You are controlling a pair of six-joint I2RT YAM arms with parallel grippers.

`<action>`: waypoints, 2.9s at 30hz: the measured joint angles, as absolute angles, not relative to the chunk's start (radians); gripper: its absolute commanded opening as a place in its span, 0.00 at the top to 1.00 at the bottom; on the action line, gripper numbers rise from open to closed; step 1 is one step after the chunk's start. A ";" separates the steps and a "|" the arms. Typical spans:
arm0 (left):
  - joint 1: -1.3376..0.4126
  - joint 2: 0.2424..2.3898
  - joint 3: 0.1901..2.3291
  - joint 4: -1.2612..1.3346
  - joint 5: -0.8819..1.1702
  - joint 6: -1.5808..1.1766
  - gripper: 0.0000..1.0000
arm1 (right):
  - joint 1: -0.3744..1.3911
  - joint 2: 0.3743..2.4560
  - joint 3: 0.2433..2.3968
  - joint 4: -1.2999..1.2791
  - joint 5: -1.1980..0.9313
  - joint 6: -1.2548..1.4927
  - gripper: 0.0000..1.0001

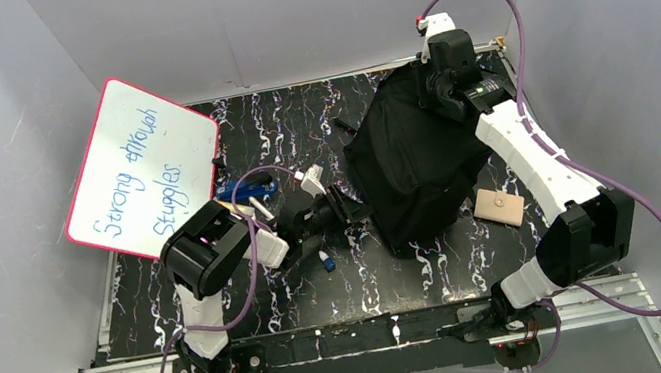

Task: Pack the student bag
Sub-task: Unzip the student bag at the center of the board.

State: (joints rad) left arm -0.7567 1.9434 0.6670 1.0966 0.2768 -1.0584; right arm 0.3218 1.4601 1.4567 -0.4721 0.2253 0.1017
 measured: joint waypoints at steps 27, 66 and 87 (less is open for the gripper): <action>-0.775 2.034 0.748 1.152 0.320 -1.092 1.00 | 0.321 1.460 1.457 -0.473 0.217 0.101 1.00; -0.549 1.585 0.956 0.120 -0.061 -0.554 1.00 | 0.289 1.626 1.394 -0.370 0.078 0.152 1.00; -0.545 1.506 1.071 -0.153 -0.207 -0.482 0.42 | 0.205 1.466 1.287 -0.456 0.162 0.340 0.05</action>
State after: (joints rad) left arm -0.5446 1.5059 1.0706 -0.1528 -0.2066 -0.4824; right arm 0.2047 1.4658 1.2865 -0.4561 0.1623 0.3397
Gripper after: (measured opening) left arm 0.560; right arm 0.819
